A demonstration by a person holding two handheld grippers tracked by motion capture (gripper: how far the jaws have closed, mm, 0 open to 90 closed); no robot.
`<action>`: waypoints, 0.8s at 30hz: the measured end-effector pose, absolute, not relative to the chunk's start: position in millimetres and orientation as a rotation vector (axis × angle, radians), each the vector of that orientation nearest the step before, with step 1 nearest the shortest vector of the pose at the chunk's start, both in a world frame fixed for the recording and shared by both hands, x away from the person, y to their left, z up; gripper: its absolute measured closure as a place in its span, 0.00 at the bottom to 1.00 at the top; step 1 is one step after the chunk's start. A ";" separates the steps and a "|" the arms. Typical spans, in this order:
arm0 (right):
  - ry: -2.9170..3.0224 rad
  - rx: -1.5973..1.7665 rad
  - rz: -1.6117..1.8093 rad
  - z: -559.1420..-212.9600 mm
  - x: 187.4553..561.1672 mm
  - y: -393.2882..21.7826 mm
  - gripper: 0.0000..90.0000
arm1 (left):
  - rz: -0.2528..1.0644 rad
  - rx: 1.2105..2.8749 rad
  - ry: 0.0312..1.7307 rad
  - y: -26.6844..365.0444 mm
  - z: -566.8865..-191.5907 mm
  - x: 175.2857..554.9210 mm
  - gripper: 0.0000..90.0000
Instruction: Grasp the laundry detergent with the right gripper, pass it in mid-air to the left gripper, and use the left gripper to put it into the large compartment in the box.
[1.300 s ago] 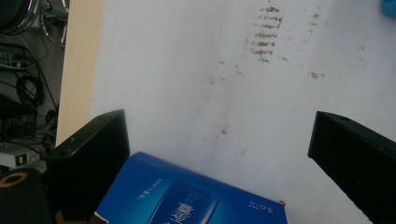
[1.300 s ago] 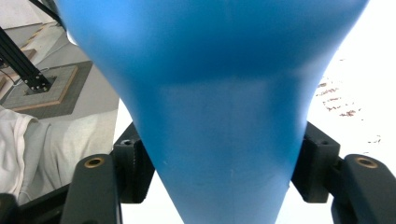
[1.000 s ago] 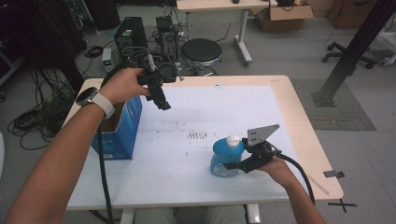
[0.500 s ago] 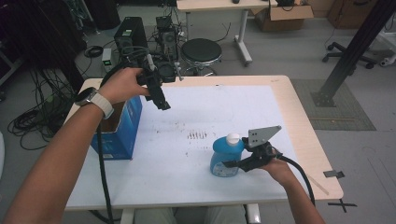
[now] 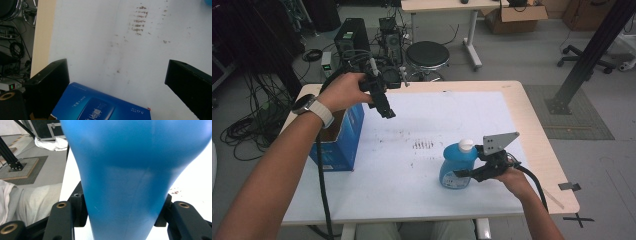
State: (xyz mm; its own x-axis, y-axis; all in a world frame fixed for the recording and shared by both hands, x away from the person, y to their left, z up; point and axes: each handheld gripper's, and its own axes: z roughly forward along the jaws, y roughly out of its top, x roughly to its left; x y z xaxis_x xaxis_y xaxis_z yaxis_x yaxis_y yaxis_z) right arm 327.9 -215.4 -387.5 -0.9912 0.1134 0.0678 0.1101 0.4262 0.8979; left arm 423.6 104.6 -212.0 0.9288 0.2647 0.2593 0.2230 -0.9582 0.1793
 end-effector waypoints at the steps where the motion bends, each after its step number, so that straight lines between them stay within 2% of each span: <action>1: 2.647 0.212 1.666 -385.4 327.8 -217.1 0.50 | 0.427 2.928 0.377 104.1 -211.9 422.0 0.07; 24: 2.665 0.213 1.622 -354.9 327.6 -207.2 0.50 | 0.407 2.952 0.279 94.9 -197.3 384.7 0.07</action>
State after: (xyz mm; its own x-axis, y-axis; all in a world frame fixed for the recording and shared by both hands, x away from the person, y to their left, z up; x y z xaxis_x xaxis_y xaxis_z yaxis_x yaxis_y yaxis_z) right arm 327.6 -207.2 -354.9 -0.9906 0.1238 0.0583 0.1087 0.4526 0.8850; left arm 384.7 94.9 -197.3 0.9458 0.2032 0.2532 0.1628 -0.9716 0.1716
